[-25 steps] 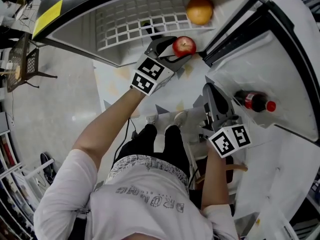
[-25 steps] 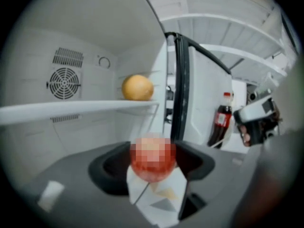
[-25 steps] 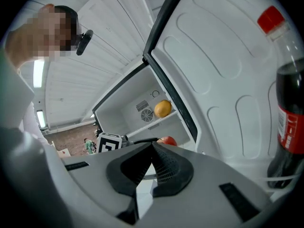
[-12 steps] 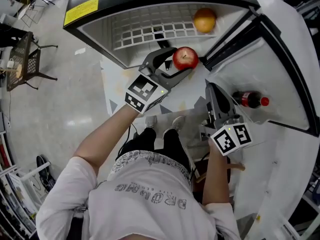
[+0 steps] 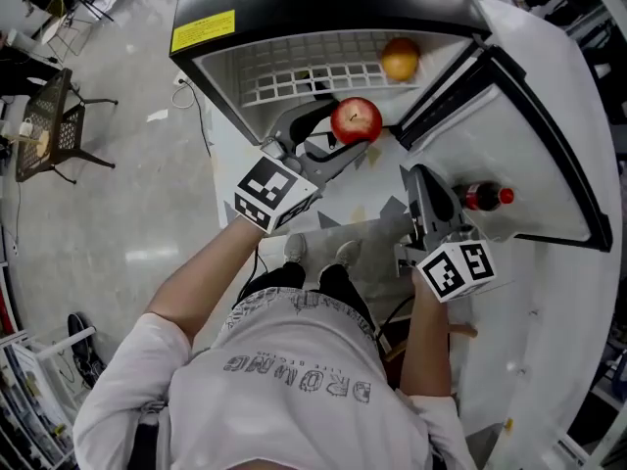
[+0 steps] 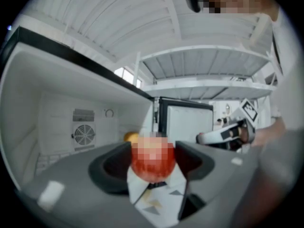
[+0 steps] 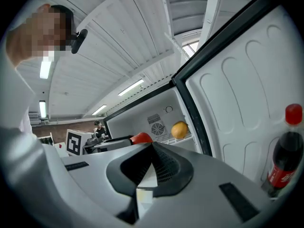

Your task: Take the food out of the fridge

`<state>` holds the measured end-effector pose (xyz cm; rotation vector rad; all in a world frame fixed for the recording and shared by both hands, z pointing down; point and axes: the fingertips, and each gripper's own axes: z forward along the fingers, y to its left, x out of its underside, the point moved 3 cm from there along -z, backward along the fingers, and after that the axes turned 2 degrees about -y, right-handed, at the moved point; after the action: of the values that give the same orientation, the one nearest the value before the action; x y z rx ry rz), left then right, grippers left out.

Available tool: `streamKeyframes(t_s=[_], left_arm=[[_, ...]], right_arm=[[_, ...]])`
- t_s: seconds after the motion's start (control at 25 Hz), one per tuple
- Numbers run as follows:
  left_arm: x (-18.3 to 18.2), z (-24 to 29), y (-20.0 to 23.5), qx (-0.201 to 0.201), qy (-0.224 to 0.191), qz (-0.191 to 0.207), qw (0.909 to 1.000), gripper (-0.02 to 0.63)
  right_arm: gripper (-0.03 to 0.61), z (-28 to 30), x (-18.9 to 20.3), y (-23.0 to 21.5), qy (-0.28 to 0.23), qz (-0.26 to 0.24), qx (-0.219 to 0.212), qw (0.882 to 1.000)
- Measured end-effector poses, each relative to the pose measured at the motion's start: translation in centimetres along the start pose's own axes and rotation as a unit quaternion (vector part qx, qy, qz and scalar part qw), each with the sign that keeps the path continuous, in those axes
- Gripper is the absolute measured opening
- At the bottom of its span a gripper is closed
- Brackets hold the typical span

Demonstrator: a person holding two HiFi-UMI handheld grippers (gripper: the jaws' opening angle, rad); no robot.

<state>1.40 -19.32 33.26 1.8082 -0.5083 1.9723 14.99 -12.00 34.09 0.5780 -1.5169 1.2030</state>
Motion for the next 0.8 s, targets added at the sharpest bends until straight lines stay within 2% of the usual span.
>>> streamKeyframes(t_s=[0.8], left_arm=[[-3.2,-4.2,-0.2,-0.011,-0.033,-0.008,0.9994,0.292]], right_arm=[[0.000,1.2,-1.4,2.0,0.006,-0.022,-0.019,1.000]])
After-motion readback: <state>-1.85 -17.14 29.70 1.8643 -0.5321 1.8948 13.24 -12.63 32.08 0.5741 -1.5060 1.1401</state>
